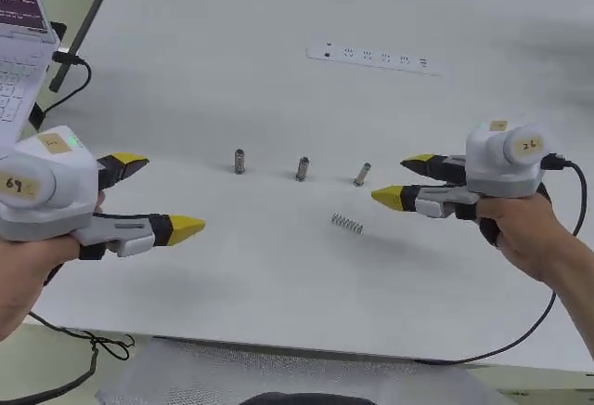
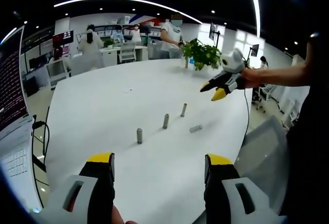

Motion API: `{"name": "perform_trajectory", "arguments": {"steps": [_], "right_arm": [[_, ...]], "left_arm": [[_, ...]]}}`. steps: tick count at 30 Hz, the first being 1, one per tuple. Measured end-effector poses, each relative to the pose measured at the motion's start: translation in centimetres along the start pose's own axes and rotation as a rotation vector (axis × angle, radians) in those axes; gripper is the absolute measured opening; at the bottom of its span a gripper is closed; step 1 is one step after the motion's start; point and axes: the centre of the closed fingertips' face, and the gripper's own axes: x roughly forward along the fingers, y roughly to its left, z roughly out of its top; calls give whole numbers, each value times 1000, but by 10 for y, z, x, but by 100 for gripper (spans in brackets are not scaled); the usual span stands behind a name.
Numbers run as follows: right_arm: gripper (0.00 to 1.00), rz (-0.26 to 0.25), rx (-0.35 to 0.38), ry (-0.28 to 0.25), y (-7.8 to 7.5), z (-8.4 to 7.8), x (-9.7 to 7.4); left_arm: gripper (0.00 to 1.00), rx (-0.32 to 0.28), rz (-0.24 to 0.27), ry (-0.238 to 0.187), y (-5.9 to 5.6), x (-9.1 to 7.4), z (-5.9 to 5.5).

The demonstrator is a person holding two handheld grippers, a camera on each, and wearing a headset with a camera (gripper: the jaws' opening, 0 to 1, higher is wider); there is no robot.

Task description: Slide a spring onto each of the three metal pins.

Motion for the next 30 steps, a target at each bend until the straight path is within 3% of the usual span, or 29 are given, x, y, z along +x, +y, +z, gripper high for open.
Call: {"name": "perform_trajectory", "arguments": {"steps": [14,30], "right_arm": [[60,-44,57,-39,12,-13,-25],[66,-69,103,-63,30,-29,-40]], "left_arm": [[68,11,-11,-3,-2,5,6],[67,-6,5,-8,2,3,4]]}}
